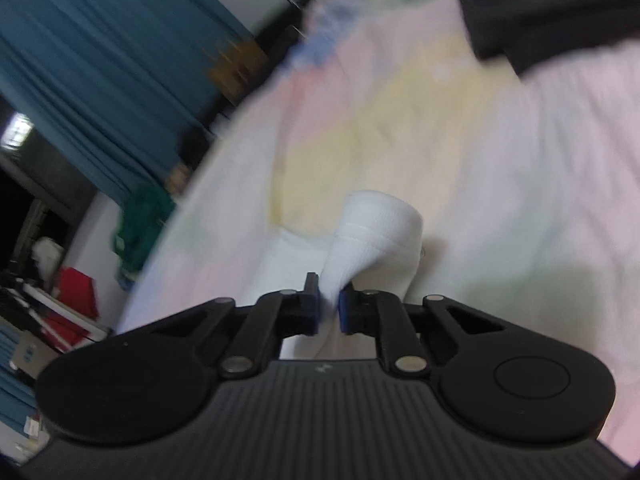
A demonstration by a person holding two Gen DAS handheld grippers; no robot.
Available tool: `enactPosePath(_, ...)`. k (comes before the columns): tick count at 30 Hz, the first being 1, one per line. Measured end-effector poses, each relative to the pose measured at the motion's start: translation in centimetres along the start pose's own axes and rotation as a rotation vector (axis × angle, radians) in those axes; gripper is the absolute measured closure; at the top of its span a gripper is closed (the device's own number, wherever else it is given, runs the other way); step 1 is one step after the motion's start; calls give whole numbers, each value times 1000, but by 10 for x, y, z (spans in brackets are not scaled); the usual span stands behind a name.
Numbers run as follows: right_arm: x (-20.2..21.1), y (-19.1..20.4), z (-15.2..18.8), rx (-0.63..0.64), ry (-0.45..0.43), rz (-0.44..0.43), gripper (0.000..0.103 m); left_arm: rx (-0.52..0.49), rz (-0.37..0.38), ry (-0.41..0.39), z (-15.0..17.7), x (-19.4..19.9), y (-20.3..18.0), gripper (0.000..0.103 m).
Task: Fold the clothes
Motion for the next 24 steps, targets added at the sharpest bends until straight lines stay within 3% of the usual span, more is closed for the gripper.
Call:
enactPosePath(5,26,4,-18,43,-144,13,94,-16,43,-26,7,48,-12,78)
enactPosePath(8,23,-28,-25,18,-123,116,95,-27,-55,49,22,60,19,78)
enactPosePath(11,5,-69,-16,-35,-19,241,95,-24,-122,124,31,61,43,78)
enactPosePath(14,-9,-81,-4,-39,38,295,95,-11,-158,195,37,53,60,77)
enactPosePath(17,-9,-74,-1,9,34,316,93,-116,-173,213,36,58,50,74)
enactPosePath(20,-2,-63,-2,57,2,317,92,-206,-182,225,34,67,38,67)
enactPosePath(22,8,-53,-7,84,-40,313,90,-260,-176,217,33,76,26,54)
enactPosePath(24,20,-42,-19,128,-108,340,75,-313,-168,206,33,85,13,43)
Point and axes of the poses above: each gripper's, at about its wrist camera, not at the fingertips, and x roughly against the way its jaws point, y to its left, z to its underside, the point moved 10 cm from there along -x, roughly the way its jaws point, and after that the axes turned 11 degrees about z, right-handed, at the moved point
